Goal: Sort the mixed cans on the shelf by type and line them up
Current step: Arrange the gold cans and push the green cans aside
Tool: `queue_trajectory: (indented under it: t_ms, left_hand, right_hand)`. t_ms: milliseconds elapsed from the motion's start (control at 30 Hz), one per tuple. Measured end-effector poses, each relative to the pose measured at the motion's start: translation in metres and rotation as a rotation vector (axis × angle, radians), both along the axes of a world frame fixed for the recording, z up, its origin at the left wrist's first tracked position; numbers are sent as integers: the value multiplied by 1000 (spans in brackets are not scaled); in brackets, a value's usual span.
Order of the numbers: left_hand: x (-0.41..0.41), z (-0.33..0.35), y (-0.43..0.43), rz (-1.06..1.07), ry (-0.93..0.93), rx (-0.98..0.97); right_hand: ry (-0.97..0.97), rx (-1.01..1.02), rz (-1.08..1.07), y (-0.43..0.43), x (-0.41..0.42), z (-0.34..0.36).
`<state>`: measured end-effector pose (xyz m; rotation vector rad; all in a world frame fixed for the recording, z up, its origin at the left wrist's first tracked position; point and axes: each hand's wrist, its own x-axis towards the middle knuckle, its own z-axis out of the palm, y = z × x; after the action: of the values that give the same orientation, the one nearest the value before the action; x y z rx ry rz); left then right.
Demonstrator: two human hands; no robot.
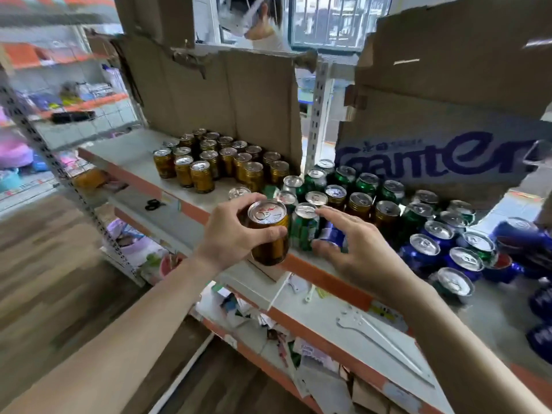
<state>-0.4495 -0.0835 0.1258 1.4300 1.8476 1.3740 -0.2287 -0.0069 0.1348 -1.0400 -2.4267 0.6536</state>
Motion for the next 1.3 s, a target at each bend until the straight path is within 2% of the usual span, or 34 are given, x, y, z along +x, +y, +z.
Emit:
queue_trajectory:
  t_ms: [267, 467, 700, 1033, 1300]
  left_hand:
    - [-158, -11, -16, 26, 16, -29]
    - [-237, -21, -3, -6, 62, -60]
    - [-270, -34, 43, -49, 95, -91]
    - [-272, -35, 152, -98, 303, -85]
    - [-277, -38, 225, -89, 468, -223]
  right_hand:
    - [-70, 48, 52, 0, -164, -7]
    - [-130, 45, 13, 5, -233, -15]
    - [-177, 16, -56, 28, -257, -19]
    - [-184, 16, -99, 121, -275, -28]
    - [-230, 23, -92, 182, -284, -40]
